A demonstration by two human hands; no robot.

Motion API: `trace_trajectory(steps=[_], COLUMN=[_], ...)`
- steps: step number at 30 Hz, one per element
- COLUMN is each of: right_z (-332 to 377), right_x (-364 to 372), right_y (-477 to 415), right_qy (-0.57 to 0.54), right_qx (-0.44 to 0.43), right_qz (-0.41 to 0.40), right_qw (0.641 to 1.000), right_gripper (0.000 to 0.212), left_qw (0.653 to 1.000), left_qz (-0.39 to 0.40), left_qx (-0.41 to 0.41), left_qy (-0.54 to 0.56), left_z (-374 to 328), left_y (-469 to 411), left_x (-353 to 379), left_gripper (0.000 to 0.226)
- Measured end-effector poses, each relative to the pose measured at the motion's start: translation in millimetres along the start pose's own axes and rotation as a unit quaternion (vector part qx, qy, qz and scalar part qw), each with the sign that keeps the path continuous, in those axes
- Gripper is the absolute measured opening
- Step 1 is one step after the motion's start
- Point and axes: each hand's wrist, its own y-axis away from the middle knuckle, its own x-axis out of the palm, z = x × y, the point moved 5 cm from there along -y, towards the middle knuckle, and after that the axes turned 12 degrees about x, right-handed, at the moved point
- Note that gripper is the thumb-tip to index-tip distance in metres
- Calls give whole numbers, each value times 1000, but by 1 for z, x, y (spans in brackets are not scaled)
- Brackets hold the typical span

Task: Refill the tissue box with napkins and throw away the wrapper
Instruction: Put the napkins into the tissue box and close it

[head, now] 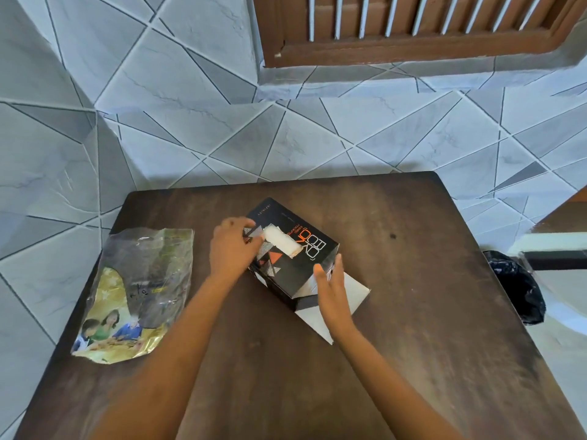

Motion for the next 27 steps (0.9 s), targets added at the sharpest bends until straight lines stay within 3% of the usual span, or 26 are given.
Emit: trace_trajectory(steps=[3, 5, 8, 12, 16, 19, 21, 24, 27], right_z=[-7, -11, -7, 15, 28, 36, 38, 36, 22], right_x=[19, 27, 25, -9, -31, -33, -36, -52, -75], right_y=[5, 3, -3, -28, -50, -56, -59, -66, -72], right_qy=[4, 10, 8, 20, 123, 176, 221, 291, 345], right_qx=[-15, -19, -18, -44, -38, -36, -49, -58, 44], right_qz=[16, 20, -10, -75, 12, 50, 26, -73, -128], right_qw=[1000, 1000, 1000, 996, 992, 982, 974, 952, 929], right_gripper=[76, 82, 88, 51, 31, 30, 32, 62, 107], left_qw=[994, 988, 982, 960, 937, 945, 971, 987, 987], left_qz=[100, 140, 181, 256, 320, 304, 224, 155, 145], left_qx=[-44, -55, -27, -56, -118, -114, -80, -47, -23], left_qy=[-8, 40, -45, -101, 80, 45, -36, 22, 62], left_z=[34, 42, 40, 41, 30, 30, 29, 26, 28], left_y=[-26, -27, -18, 18, 59, 60, 50, 40, 38], left_x=[3, 6, 5, 11, 19, 16, 7, 5, 12], left_gripper=[64, 63, 46, 48, 32, 42, 49, 84, 85])
